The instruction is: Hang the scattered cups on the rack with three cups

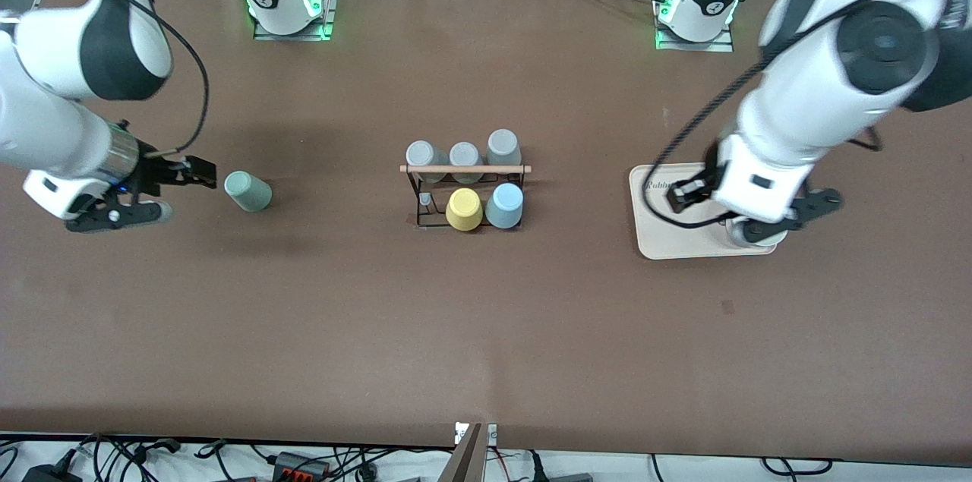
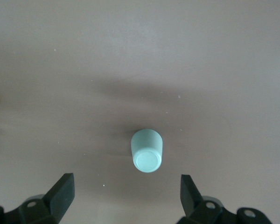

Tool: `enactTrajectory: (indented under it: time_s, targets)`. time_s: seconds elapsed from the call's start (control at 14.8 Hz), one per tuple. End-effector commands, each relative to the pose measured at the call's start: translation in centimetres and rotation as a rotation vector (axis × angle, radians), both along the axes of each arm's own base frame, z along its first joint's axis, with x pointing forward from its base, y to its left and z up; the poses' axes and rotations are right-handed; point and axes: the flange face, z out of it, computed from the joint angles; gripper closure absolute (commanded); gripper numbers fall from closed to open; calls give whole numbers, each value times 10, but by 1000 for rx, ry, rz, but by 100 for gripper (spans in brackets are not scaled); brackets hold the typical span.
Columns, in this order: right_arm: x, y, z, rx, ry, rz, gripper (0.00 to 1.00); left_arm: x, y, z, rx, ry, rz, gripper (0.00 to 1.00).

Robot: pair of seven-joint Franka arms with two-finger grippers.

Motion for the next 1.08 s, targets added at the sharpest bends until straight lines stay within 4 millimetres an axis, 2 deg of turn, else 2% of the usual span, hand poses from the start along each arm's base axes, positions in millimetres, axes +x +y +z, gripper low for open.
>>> enactTrajectory:
  time_s: [0.0, 0.2, 0.41, 0.61, 0.81, 1.01]
  targets:
    - [0, 1, -44, -3, -9, -8, 0, -7, 47, 21, 24, -9, -90, 28]
    - [-14, -10, -98, -5, -31, -35, 0, -10, 94, 35, 34, -1, -172, 21]
    - [-31, -32, -125, -14, 23, -103, 0, -15, 136, 45, 40, 11, -265, 11]
    - [-41, -35, -141, -20, 48, -136, 0, -26, 155, 51, 10, 18, -295, 0]
    - [-52, -36, -162, -21, 48, -140, 0, -27, 157, 55, 5, 9, -296, 0]
    - [-64, -36, -181, -18, 44, -140, 0, -27, 170, 61, 19, -1, -281, 0]
